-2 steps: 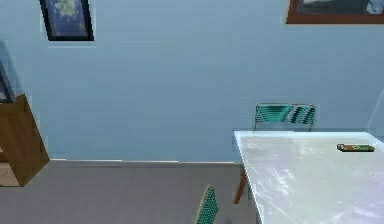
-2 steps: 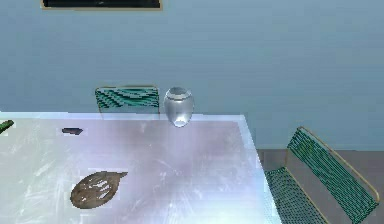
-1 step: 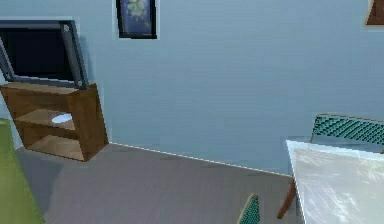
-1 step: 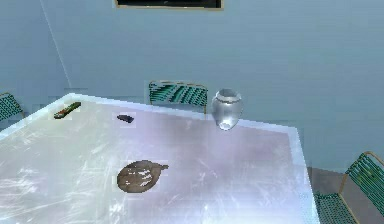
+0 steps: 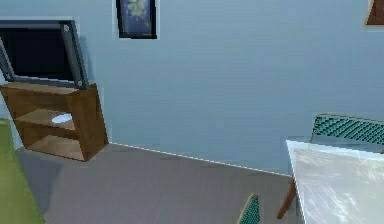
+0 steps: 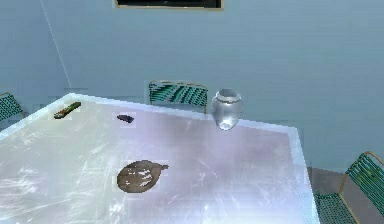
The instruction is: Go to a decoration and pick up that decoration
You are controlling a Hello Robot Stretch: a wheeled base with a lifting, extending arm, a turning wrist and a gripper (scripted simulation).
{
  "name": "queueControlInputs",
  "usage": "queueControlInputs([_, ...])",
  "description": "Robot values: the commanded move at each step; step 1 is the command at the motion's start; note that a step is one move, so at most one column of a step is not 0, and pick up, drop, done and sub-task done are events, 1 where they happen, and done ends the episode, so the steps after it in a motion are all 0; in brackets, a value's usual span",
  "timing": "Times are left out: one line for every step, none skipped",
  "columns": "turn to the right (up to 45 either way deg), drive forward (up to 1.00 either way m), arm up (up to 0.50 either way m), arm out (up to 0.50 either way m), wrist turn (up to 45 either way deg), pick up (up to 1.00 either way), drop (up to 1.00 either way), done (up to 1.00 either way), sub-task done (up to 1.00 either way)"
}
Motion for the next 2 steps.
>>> queueControlInputs([0.0,0.0,0.26,0.0,0.0,0.0,0.0,0.0,0.0])
queueControlInputs([0.0,0.0,0.0,0.4,0.0,0.0,0.0,0.0,0.0])
